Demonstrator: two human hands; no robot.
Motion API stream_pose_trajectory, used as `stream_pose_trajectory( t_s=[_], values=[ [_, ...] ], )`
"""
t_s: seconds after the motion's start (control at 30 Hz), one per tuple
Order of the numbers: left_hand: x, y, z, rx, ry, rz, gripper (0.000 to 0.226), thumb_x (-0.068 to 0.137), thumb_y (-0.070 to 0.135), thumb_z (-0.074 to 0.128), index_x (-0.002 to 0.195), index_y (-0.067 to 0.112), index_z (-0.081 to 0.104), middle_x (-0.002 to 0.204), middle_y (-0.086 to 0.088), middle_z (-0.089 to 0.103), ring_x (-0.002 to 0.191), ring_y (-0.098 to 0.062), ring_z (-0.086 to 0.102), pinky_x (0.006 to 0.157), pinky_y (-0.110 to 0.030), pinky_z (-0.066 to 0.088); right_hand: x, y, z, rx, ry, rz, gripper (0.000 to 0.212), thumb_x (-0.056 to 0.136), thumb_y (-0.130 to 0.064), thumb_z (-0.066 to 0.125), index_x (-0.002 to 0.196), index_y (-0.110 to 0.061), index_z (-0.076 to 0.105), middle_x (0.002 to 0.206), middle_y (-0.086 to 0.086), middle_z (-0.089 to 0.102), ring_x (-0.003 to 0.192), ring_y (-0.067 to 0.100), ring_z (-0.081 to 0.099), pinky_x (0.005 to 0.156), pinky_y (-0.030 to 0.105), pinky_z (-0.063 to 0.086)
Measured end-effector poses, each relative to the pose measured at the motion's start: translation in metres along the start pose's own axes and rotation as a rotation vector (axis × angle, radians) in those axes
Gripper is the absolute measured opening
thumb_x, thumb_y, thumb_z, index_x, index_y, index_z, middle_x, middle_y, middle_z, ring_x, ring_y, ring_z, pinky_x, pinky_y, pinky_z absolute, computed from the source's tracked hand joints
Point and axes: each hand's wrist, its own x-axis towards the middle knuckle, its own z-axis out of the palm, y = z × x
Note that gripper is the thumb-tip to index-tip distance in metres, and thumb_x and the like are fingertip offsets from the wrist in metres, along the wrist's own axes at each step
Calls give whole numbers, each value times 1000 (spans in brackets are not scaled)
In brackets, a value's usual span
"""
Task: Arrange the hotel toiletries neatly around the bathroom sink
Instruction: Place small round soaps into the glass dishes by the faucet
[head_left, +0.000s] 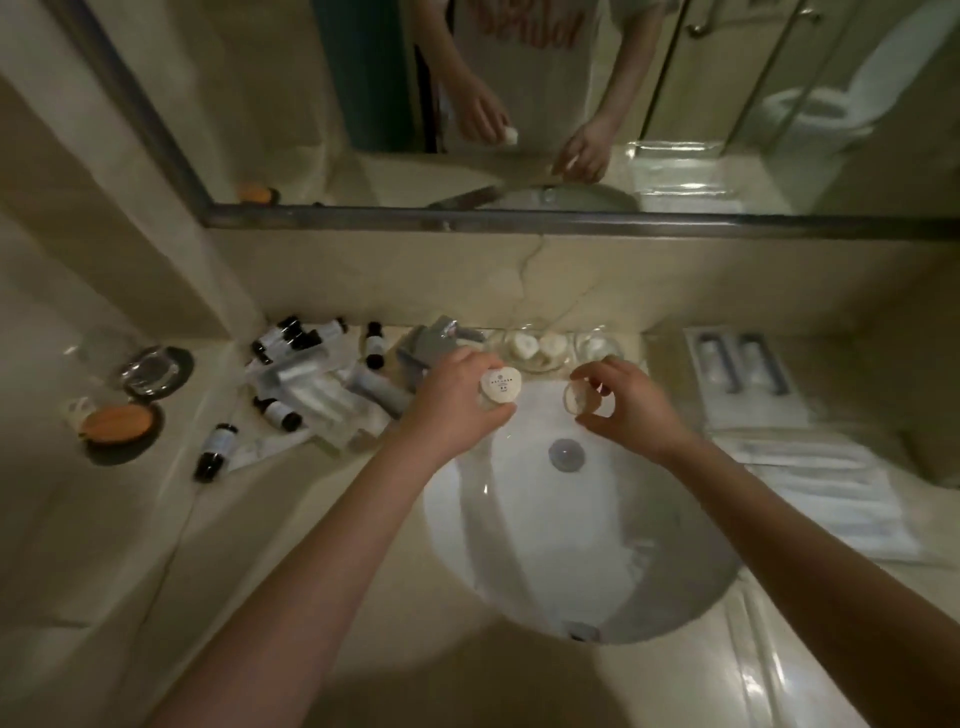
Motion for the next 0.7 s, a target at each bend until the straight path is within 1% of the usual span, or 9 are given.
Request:
stream_pose_trajectory(
  t_s=[0.07, 0.13, 0.2, 0.27, 0.37, 0.43, 0.53, 0.6, 0.7],
  values=[
    [22, 16, 19, 8, -48, -1, 41, 70, 22, 76, 107, 11, 65, 111, -10, 59, 103, -24, 55, 87, -29, 42, 11, 32, -15, -41, -4, 63, 42, 66, -11, 78, 105, -12, 64, 93, 3, 58, 79, 19, 53, 73, 33, 49],
    [44, 27, 38, 6, -75, -21, 39, 69, 21, 76, 104, 11, 65, 108, -10, 61, 102, -26, 56, 86, -29, 42, 25, 62, -26, -73, -28, 126, 42, 66, -12, 77, 107, -12, 64, 97, 9, 61, 86, 27, 58, 75, 37, 50],
    [67, 32, 59, 9, -110, -56, 36, 68, 22, 76, 101, 12, 66, 105, -8, 62, 99, -24, 57, 79, -27, 41, 41, 87, -34, -119, -63, 149, 43, 68, -13, 75, 110, -11, 64, 101, 12, 62, 93, 32, 60, 77, 36, 48],
    [89, 34, 78, 9, -148, -107, 32, 68, 21, 77, 97, 12, 66, 103, -6, 64, 96, -23, 59, 73, -24, 38, 58, 104, -39, -176, -96, 151, 45, 71, -14, 73, 114, -12, 63, 107, 14, 63, 99, 34, 59, 78, 33, 45],
    [121, 33, 105, 42, -184, -135, 30, 66, 18, 77, 93, 10, 67, 98, -8, 64, 95, -25, 58, 71, -24, 35, 84, 120, -42, -239, -176, 140, 41, 81, -18, 65, 121, -15, 59, 116, 13, 59, 106, 32, 55, 84, 34, 45],
    [140, 34, 121, 64, -202, -148, 34, 66, 20, 78, 98, 11, 67, 102, -9, 62, 99, -26, 56, 74, -26, 38, 99, 128, -40, -253, -244, 137, 40, 84, -18, 60, 123, -17, 57, 119, 12, 56, 109, 31, 52, 89, 36, 45],
    [163, 33, 141, 152, -222, -163, 42, 71, 23, 74, 111, 16, 63, 117, -9, 56, 115, -28, 44, 92, -31, 37, 118, 138, -30, -280, -317, 109, 41, 83, -17, 59, 124, -21, 56, 121, 9, 55, 112, 28, 50, 93, 39, 45],
    [174, 33, 152, 197, -228, -161, 43, 73, 24, 71, 115, 16, 61, 122, -9, 52, 120, -30, 38, 97, -31, 34, 127, 145, -23, -309, -348, 87, 43, 82, -21, 60, 124, -25, 55, 126, 7, 54, 116, 27, 49, 95, 41, 45],
    [186, 32, 164, 243, -271, -156, 47, 73, 26, 72, 117, 15, 60, 125, -8, 51, 123, -29, 37, 102, -30, 30, 132, 151, -18, -306, -370, 70, 44, 81, -22, 62, 125, -27, 55, 132, 4, 51, 120, 24, 46, 98, 39, 44]
  ],
)
